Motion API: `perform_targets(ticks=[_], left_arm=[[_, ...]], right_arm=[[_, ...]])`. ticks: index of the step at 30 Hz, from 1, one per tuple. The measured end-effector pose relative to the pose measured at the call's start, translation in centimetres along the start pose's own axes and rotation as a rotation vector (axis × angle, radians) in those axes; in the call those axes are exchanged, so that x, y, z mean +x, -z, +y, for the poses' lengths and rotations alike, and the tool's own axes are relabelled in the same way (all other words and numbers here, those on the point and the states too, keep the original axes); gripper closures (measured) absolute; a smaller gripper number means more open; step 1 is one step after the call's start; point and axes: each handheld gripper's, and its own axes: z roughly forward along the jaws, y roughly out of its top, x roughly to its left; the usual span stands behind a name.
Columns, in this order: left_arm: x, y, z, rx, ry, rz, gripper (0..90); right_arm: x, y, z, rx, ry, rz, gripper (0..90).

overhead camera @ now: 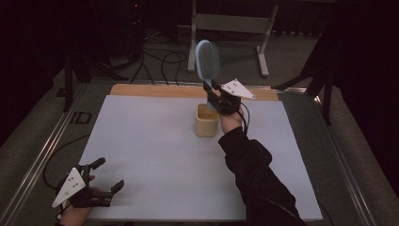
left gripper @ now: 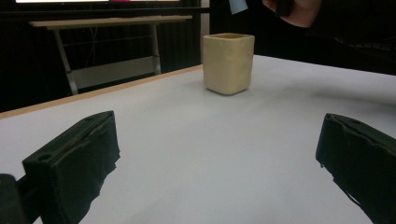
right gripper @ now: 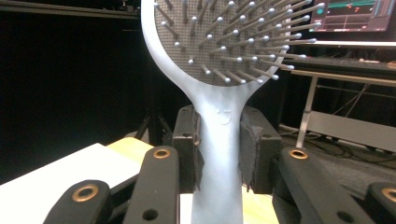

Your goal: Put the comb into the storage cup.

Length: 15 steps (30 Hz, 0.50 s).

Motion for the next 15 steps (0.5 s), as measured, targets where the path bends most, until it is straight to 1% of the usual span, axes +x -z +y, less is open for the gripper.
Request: perform_targets(ticks=[4,9,10,15], left_arm=[[0.0,0.0,0.0,0.002,-0.002,-0.003,0.0],[0.0,0.0,0.0,0.002,-0.001,-0.002,0.0],[0.0,0.0,0.0,0.003,-0.001,-0.002,0.0],[0.0,-0.1,0.0,0.002,0.002,-0.003,0.0]], right_arm=[[-0.2,-0.3,-0.5,0.0,-0.022,0.007,70.4],[-0.4,-0.4,-1.1,0.008,-0.015,0.004,70.4],[-0.5,-0.6,-1.5,0.017,-0.025,0.007,70.4],[-0.7,-0.7,-2.0,0.027,-0.024,0.006,70.4]])
